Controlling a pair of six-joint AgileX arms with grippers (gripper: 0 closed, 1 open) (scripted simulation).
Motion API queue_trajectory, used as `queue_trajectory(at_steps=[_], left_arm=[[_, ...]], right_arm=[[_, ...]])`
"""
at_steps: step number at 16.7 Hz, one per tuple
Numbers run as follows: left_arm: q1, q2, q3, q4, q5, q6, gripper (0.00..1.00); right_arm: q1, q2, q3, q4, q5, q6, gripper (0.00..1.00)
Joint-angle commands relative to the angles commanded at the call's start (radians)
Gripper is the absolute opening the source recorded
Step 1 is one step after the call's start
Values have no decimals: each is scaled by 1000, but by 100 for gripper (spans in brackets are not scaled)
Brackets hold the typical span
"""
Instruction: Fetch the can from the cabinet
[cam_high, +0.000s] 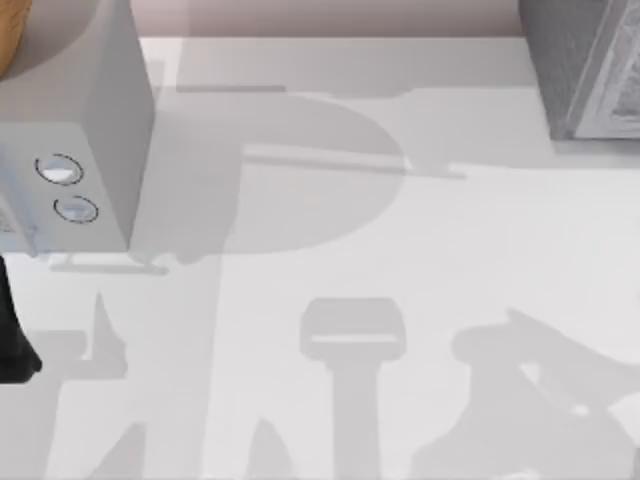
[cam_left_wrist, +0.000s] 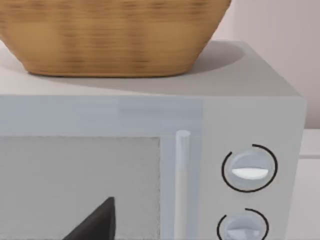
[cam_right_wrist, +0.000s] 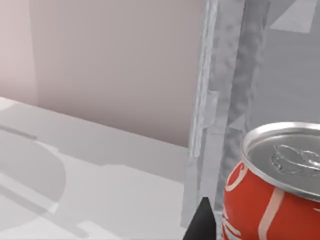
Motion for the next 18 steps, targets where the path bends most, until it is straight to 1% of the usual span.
queue_trajectory(at_steps=[3,6,8,10,13,18], left_arm=[[0,0,0,0,0,0,100],[0,0,0,0,0,0,100],[0,0,0,0,0,0,100],[0,0,0,0,0,0,100],[0,0,0,0,0,0,100],[0,0,0,0,0,0,100]], right_arm=[[-129,332,86,204,-232,-20,0],[-240,625,162,382,-435,-38,0],[-300,784,204,480,-546,-46,0],[-347,904,237,557,-633,-53,0],[-388,1003,267,625,-709,-59,0],[-393,1016,271,634,-718,-60,0]])
